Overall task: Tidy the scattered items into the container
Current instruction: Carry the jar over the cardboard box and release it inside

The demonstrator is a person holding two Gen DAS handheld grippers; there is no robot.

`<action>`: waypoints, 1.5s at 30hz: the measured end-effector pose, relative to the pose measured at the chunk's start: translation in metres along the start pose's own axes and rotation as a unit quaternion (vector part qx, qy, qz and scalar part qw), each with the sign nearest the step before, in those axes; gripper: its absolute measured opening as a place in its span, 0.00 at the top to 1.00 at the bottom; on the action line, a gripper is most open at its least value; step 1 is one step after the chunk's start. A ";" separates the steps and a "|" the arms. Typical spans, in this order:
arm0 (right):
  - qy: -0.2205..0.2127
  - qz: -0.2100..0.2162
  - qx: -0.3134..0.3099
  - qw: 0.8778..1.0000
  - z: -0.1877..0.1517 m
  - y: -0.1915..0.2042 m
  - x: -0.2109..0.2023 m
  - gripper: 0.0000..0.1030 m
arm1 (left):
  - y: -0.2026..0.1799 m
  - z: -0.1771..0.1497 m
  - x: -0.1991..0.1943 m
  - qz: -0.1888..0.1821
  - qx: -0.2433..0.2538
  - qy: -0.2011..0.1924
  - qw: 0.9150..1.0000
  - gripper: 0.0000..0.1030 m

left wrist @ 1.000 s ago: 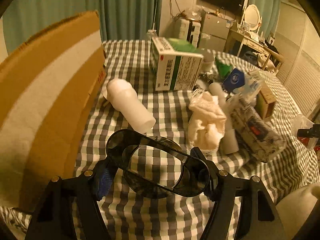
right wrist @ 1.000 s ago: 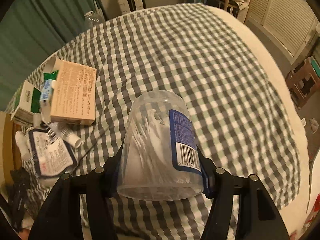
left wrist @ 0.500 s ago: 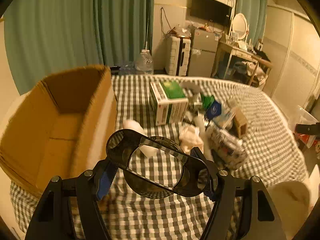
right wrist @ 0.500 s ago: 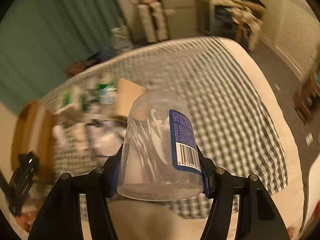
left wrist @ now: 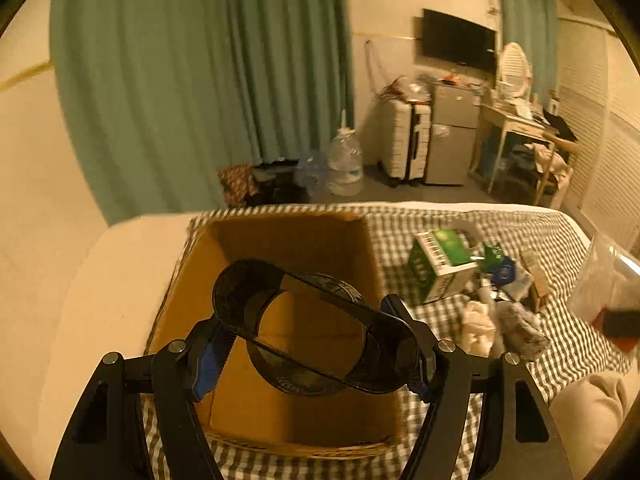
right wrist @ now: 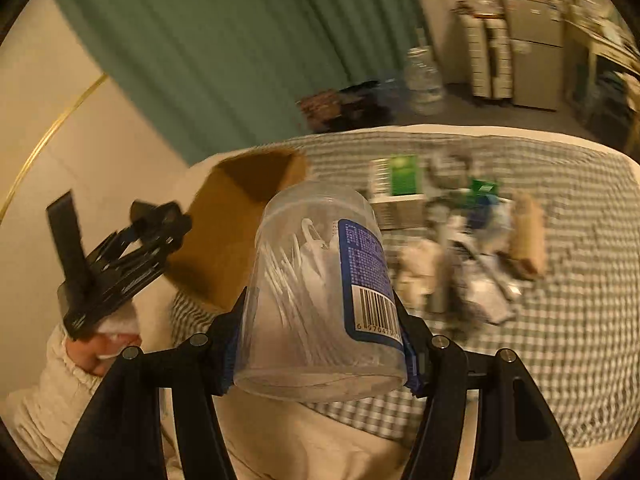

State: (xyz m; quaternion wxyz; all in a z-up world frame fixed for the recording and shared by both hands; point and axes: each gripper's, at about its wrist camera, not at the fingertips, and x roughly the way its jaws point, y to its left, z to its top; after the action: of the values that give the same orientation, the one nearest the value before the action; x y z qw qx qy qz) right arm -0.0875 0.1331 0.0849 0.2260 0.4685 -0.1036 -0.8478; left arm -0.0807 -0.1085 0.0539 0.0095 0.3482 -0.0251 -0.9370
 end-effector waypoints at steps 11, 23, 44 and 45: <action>0.035 0.032 -0.055 0.997 0.011 0.067 0.081 0.41 | 0.051 -0.031 0.047 0.036 -0.028 0.044 0.998 0.29; 0.084 0.060 -0.032 0.994 0.036 0.092 0.164 0.41 | 0.088 -0.061 0.085 0.038 -0.056 0.084 0.994 0.28; -0.211 -0.033 -0.041 0.976 0.018 0.057 0.021 0.07 | 0.030 -0.052 -0.001 0.023 -0.005 -0.030 0.999 0.00; -0.244 -0.050 -0.046 0.967 0.010 0.050 0.001 0.01 | 0.017 -0.054 -0.014 0.013 0.005 -0.052 0.999 0.00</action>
State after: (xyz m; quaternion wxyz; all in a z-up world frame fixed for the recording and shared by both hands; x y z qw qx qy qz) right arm -0.0819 0.0881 0.1089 0.1726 0.2409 -0.0936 -0.9505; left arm -0.0347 -0.1270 0.0235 0.0187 0.2983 -0.0344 -0.9537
